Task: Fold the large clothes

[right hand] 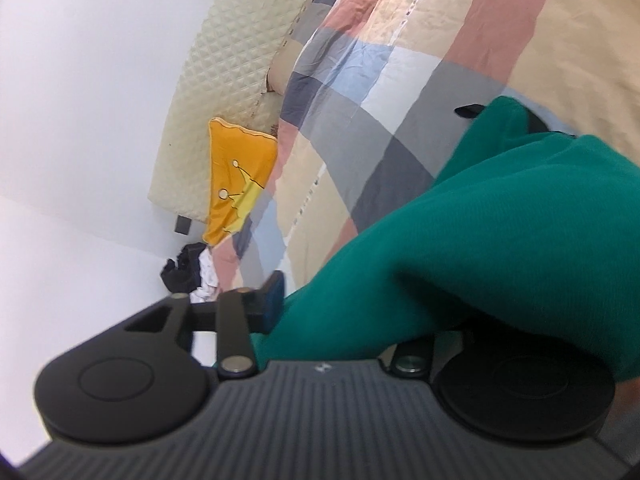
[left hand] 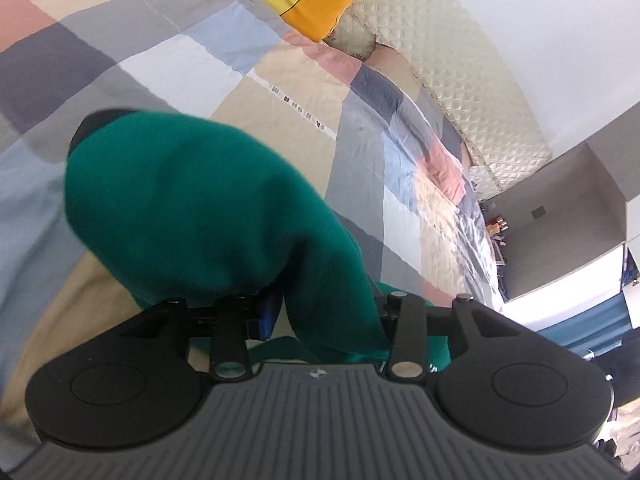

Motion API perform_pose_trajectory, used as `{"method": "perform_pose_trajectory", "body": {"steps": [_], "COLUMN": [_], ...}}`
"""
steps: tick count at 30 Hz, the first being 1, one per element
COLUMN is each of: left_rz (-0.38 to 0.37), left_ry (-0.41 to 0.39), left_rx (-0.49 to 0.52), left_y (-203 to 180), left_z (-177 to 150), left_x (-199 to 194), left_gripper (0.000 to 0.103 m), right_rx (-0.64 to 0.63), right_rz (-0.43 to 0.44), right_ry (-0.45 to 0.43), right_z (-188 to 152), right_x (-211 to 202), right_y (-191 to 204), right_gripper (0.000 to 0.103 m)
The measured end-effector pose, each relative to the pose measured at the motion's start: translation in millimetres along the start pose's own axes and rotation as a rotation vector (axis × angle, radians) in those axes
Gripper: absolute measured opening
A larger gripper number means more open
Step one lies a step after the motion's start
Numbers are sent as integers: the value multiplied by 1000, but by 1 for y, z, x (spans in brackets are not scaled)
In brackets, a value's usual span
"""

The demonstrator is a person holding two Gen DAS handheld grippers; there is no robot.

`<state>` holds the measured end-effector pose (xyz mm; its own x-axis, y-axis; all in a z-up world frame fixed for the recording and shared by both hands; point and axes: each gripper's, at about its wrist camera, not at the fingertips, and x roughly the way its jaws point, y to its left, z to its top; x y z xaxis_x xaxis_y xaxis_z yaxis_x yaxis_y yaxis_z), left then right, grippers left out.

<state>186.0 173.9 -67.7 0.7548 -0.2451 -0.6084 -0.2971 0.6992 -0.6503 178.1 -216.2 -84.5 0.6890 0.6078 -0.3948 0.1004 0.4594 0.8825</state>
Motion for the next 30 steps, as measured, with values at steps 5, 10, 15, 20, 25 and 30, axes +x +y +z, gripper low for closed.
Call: {"method": "perform_pose_trajectory", "body": {"steps": [5,10,15,20,25,30], "left_rz": [19,13,-10,-35,-36,-50], "left_ry": [0,17,42,55,67,77], "left_rx": [2,-2,-16,-35,-20,-21], "left_y": [-9,-3,11,26,30,31], "left_z": [26,46,61,67,72,74], "left_x": [42,84,127,165,191,192], "left_gripper": [48,49,52,53,53,53], "right_rx": [49,80,49,-32,-101,-123], "right_rz": [-1,5,9,14,11,20], "right_ry": [23,30,26,36,32,32], "right_z": [22,41,56,69,77,77], "right_x": [32,68,103,130,149,147], "right_y": [1,-7,-18,-27,-34,-34], "right_gripper": [61,60,59,59,59,59]}}
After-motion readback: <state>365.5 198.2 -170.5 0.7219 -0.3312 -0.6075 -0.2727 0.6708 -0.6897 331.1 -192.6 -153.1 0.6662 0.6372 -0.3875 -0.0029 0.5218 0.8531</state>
